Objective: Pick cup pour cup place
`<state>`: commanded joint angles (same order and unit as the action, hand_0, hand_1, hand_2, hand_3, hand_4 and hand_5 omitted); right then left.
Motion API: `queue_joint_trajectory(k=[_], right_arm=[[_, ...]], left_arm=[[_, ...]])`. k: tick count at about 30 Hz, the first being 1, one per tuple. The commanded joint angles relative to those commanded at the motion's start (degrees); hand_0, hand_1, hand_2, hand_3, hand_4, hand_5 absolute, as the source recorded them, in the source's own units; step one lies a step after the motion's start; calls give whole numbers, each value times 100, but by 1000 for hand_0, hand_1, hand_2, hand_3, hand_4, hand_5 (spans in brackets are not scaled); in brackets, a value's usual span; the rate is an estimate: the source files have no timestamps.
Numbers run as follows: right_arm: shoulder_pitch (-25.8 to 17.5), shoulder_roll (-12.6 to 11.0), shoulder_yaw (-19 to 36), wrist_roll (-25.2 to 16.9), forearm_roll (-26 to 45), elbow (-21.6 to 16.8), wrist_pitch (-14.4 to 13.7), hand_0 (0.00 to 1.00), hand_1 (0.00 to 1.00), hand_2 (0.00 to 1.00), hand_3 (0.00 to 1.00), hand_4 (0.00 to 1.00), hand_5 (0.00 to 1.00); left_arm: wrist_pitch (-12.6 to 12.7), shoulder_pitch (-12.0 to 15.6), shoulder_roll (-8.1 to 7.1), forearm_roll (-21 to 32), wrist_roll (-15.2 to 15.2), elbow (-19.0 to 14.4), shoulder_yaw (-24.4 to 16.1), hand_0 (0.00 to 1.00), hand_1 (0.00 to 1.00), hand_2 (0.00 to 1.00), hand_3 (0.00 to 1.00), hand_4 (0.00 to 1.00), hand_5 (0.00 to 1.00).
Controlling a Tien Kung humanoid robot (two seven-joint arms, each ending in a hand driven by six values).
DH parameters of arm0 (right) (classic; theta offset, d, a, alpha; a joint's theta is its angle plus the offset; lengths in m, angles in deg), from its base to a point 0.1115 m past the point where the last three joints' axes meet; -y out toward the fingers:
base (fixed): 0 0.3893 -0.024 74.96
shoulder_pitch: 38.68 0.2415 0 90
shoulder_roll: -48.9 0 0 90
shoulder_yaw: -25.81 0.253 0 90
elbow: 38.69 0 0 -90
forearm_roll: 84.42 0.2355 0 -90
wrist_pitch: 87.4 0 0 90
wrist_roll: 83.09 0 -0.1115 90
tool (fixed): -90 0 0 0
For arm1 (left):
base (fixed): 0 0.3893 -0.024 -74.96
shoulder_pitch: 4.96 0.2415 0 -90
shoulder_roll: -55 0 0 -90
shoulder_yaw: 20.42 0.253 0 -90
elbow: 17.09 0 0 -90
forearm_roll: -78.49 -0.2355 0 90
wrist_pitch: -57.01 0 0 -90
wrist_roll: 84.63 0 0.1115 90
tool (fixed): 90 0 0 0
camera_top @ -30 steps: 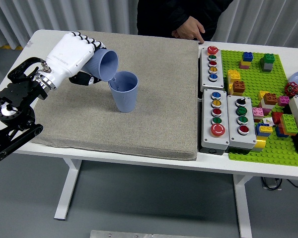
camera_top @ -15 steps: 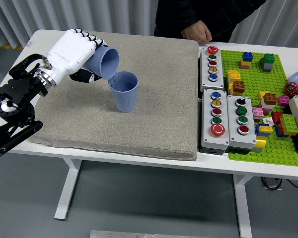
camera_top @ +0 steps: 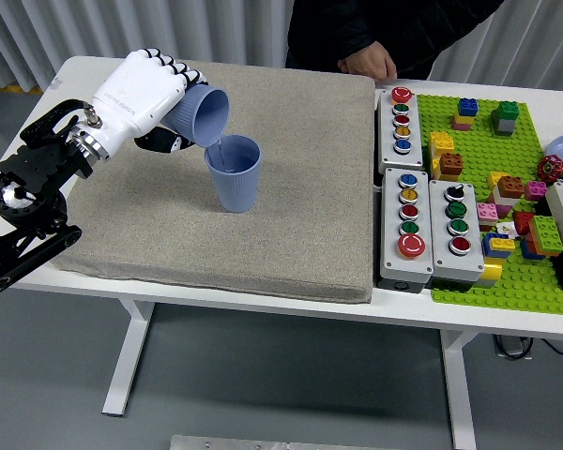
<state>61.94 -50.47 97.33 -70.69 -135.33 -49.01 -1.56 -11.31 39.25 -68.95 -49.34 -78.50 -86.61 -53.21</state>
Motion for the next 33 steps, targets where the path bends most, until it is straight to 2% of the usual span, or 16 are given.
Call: queue_joint_trajectory(k=[19, 26, 30, 33], right_arm=[[10, 0, 3, 2, -8, 0, 6, 720, 683, 680, 632, 171, 472], [14, 2, 21, 3, -19, 0, 8, 719, 683, 680, 632, 172, 472], [7, 8, 34, 5, -27, 0, 7, 719, 683, 680, 632, 172, 472], [-1, 11, 59, 14, -77, 0, 13, 719, 683, 680, 632, 172, 471]], left_arm=[[2, -25, -12, 26, 10, -10, 10, 544, 482, 519, 512, 791, 194], [36, 12, 3, 193, -3, 7, -45, 543, 481, 519, 512, 790, 197], [112, 101, -12, 450, -14, -30, -127, 543, 481, 519, 512, 790, 197], [318, 239, -12, 1106, -132, -49, -275, 543, 481, 519, 509, 789, 197]])
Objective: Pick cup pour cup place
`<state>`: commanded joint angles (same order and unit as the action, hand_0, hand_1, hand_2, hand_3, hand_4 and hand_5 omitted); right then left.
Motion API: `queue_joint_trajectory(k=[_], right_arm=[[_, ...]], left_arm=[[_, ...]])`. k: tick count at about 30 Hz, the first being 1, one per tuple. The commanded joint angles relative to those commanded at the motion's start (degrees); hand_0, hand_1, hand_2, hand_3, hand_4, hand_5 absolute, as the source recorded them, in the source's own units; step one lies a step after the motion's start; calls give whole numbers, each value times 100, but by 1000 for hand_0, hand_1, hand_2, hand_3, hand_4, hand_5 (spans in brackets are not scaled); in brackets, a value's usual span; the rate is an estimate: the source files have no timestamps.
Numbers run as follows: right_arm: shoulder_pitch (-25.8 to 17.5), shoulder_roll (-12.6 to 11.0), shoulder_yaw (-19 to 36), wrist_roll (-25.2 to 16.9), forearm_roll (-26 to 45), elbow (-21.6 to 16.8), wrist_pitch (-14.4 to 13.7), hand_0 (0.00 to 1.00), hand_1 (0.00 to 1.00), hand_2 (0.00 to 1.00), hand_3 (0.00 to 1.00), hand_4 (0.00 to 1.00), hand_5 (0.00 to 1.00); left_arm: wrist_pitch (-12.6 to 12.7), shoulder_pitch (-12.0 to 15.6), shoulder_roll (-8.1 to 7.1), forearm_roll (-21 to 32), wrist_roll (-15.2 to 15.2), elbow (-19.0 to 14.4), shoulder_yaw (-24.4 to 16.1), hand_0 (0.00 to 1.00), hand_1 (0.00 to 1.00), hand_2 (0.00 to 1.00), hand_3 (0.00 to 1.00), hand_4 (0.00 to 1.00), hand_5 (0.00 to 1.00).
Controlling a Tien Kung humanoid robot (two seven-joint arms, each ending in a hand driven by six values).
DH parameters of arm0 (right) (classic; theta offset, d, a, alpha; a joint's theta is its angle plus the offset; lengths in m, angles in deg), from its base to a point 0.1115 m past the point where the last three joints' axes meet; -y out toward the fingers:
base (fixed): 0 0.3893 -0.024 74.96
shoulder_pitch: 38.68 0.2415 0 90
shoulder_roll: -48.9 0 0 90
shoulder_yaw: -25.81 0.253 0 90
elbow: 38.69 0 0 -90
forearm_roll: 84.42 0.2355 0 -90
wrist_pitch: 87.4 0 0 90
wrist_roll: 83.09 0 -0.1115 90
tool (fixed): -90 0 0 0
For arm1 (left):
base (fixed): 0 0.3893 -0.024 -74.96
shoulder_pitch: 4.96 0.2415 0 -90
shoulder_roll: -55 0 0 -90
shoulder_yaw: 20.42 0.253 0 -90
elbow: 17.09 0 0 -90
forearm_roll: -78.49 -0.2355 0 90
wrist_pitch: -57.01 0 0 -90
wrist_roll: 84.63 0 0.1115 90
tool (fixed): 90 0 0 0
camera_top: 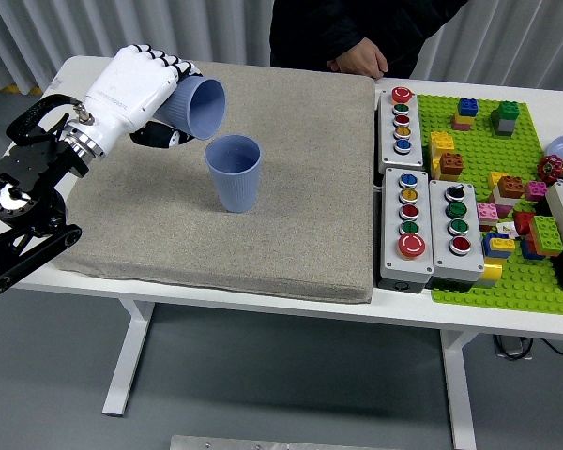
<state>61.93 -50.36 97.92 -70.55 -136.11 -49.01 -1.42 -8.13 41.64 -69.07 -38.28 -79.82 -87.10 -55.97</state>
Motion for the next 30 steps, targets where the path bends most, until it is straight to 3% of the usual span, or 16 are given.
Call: queue_joint_trajectory(k=[10, 18, 25, 30], right_arm=[[-45, 13, 32, 8, -58, 0, 8, 719, 683, 680, 632, 171, 471], [-113, 30, 68, 27, -161, 0, 23, 719, 683, 680, 631, 171, 474], [-103, 35, 63, 26, -155, 0, 21, 719, 683, 680, 631, 170, 470], [-92, 32, 41, 16, -106, 0, 11, 719, 683, 680, 631, 166, 464]], left_arm=[[187, 544, 116, 2367, -684, -36, -996, 541, 488, 519, 510, 790, 200], [-323, 1131, 543, 4303, -1490, 117, -1909, 535, 479, 524, 509, 791, 203], [-716, 1375, 771, 5979, -1667, 278, -2057, 535, 481, 526, 508, 791, 207], [-772, 1493, 865, 7208, -1564, 429, -1989, 534, 485, 528, 507, 791, 220]])
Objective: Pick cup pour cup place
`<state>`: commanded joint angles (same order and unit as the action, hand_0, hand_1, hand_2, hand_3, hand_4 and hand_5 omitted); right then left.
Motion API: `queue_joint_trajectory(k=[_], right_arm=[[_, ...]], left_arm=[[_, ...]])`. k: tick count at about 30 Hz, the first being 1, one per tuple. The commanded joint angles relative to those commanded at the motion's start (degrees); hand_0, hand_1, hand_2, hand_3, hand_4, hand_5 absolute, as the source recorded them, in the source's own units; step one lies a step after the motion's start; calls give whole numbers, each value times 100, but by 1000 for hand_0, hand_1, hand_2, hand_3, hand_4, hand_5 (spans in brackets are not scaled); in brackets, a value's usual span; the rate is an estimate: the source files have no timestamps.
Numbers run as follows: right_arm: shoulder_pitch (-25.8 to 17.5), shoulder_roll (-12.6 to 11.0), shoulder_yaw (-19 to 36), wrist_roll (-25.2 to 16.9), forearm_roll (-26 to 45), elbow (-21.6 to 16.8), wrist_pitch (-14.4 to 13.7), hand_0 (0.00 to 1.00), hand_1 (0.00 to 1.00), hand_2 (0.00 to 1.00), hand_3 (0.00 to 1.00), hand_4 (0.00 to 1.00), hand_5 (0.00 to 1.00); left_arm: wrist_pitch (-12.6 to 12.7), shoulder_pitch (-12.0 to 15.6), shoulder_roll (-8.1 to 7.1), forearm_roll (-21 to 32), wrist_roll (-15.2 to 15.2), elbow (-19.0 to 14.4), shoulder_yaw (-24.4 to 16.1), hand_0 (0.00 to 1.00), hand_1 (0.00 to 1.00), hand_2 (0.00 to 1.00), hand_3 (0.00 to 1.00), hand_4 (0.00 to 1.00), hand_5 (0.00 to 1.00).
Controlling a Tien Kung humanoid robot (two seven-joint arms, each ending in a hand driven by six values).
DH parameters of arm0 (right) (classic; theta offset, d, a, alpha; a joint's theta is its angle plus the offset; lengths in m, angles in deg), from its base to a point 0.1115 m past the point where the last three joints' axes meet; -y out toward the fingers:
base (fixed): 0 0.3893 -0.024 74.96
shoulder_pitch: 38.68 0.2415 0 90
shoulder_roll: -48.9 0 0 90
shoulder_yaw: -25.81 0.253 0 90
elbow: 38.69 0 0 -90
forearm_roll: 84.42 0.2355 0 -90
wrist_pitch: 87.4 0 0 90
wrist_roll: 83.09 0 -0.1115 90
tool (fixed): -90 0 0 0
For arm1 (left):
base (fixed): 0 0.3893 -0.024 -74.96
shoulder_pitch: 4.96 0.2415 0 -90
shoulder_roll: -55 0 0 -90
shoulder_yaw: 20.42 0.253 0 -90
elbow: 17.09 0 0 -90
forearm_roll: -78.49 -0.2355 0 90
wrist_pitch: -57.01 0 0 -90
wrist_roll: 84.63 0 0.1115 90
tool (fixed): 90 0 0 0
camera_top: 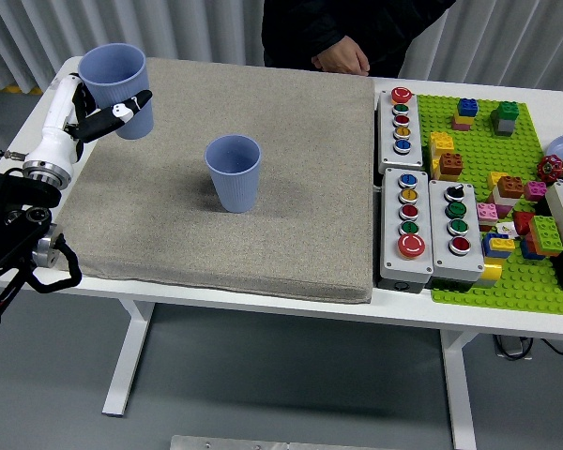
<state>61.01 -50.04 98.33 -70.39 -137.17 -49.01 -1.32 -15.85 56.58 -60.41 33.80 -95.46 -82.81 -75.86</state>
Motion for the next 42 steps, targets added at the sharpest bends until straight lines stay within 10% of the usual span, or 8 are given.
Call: queue_joint_trajectory(k=[8, 20, 42], right_arm=[[1, 4, 5, -8, 13, 0, -10, 719, 683, 680, 630, 160, 457], [14, 14, 26, 5, -28, 0, -12, 719, 683, 680, 630, 154, 450], [15, 46, 61, 18, -70, 0, -9, 719, 683, 680, 630, 149, 449]], left_arm=[[392, 208, 137, 1582, -94, 181, 15, 535, 488, 532, 507, 793, 230], [1432, 398, 419, -564, -288, 26, 129, 551, 506, 537, 509, 791, 246], [1598, 609, 777, 59, -899, 640, 627, 568, 537, 550, 515, 774, 259]])
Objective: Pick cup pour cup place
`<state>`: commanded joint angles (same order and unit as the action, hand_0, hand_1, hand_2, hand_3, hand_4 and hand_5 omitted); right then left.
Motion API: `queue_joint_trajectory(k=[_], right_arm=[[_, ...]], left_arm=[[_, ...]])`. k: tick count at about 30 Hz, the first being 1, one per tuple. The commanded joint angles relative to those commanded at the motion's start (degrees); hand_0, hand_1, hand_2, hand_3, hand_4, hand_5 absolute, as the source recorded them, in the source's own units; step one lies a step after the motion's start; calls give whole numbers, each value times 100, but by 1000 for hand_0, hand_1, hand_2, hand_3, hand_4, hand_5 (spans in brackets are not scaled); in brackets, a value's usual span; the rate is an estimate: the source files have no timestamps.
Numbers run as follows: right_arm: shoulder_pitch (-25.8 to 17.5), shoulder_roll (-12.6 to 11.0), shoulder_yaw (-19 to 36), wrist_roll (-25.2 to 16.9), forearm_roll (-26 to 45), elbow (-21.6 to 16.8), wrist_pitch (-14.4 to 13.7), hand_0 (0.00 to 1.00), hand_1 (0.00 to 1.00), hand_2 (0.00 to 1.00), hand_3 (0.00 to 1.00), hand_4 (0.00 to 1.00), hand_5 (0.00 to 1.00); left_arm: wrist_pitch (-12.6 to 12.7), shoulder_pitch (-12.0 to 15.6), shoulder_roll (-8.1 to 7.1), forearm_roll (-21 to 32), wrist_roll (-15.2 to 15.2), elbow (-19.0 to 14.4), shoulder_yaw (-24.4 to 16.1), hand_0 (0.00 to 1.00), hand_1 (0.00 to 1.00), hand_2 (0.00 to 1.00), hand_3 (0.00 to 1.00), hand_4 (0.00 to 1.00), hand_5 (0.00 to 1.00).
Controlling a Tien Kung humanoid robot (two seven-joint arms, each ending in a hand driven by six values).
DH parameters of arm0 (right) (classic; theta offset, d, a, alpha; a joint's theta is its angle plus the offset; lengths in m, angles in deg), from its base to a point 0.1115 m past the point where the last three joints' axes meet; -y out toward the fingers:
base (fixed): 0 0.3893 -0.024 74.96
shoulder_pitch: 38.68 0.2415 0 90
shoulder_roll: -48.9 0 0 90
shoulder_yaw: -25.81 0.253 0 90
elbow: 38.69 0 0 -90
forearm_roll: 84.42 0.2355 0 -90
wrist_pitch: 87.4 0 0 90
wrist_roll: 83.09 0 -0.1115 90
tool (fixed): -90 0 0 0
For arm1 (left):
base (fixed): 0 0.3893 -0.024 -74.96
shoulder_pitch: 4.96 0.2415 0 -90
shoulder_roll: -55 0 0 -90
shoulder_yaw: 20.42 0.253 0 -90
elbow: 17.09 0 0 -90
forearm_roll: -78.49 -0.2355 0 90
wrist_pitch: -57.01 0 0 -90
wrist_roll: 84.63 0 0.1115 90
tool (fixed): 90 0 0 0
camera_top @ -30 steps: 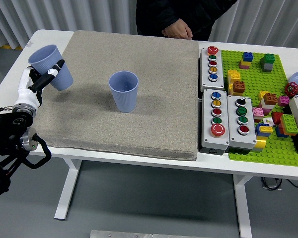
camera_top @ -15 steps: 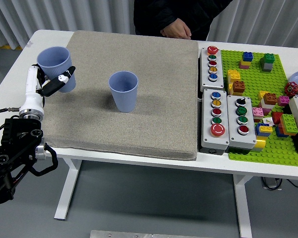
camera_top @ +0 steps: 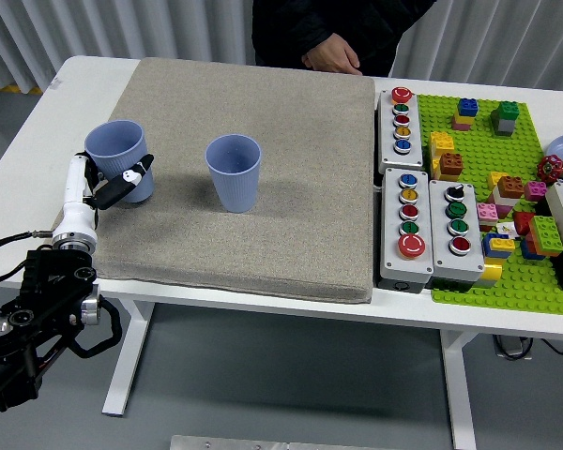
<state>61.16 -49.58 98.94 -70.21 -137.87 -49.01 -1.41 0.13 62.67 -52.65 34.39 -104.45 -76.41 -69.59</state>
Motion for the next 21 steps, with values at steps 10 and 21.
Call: queue_joint_trajectory(k=[10, 21], right_arm=[[-9, 5, 9, 10, -34, 0, 10, 719, 683, 680, 630, 148, 451], [-24, 11, 16, 32, -87, 0, 18, 719, 683, 680, 629, 147, 447]], left_arm=[[-59, 117, 0, -28, -103, 61, 36, 573, 545, 556, 525, 765, 249], [-274, 247, -8, -166, -177, -19, -133, 600, 578, 602, 576, 789, 271]])
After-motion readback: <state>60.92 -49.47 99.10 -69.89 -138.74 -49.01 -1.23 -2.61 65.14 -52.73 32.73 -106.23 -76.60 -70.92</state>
